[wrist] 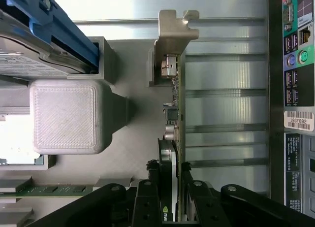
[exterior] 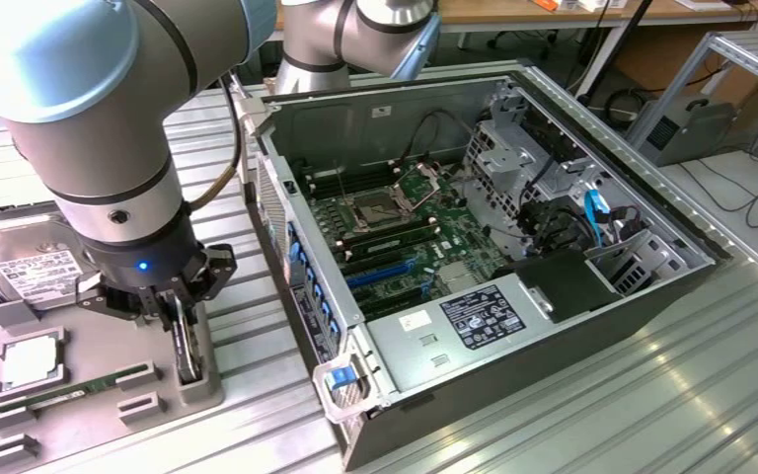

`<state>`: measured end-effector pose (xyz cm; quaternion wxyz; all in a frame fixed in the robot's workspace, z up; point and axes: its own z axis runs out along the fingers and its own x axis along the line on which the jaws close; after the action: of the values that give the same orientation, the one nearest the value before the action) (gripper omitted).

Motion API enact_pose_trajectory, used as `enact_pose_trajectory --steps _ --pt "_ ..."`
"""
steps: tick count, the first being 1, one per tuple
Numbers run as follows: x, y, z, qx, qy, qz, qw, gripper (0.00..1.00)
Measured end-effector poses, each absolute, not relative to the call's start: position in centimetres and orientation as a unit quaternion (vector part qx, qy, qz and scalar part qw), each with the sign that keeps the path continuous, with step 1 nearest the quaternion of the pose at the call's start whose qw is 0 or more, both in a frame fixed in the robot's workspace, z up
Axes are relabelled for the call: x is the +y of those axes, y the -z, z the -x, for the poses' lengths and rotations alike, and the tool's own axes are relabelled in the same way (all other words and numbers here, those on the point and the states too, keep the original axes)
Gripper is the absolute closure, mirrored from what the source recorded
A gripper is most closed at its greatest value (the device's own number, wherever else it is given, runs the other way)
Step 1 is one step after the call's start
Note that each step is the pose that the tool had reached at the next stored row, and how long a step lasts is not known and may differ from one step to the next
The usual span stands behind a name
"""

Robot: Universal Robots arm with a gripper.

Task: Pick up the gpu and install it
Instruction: 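Pick up the gpu and move the gpu toward the slot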

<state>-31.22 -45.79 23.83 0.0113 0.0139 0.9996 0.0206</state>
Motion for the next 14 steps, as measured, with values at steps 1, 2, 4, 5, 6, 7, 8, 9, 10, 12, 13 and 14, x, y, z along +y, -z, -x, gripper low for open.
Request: enact_pose_trajectory --steps 1,2,4,5,6,7,8,9,10,12,13,14 --pt "-45.8 -23.8 31.2 1.000 -0.021 -0.014 0.011 0.73" --pt "-45.8 -23.8 31.2 1.000 -0.021 -0.014 0.011 0.73" --pt "-45.8 -24.0 31.2 1.000 -0.020 -0.014 0.011 0.73" --pt "-45.8 -24.1 31.2 1.000 -0.021 -0.014 0.011 0.73" --pt "-45.8 -24.5 31.2 1.000 -0.021 -0.014 0.011 0.73" --pt "-45.8 -24.7 31.2 1.000 -0.021 -0.014 0.011 0.73" --pt "-45.8 -24.9 31.2 1.000 -0.021 -0.014 0.011 0.73" --pt "-45.8 -25.2 31.2 1.000 -0.021 -0.014 0.011 0.73" --pt "-45.8 -25.5 31.2 1.000 -0.021 -0.014 0.011 0.73" --pt "-45.8 -26.5 31.2 1.000 -0.020 -0.014 0.011 0.73" --pt "-45.8 -26.9 31.2 1.000 -0.021 -0.014 0.011 0.73" --pt "-45.8 -27.3 31.2 1.000 -0.021 -0.014 0.011 0.73"
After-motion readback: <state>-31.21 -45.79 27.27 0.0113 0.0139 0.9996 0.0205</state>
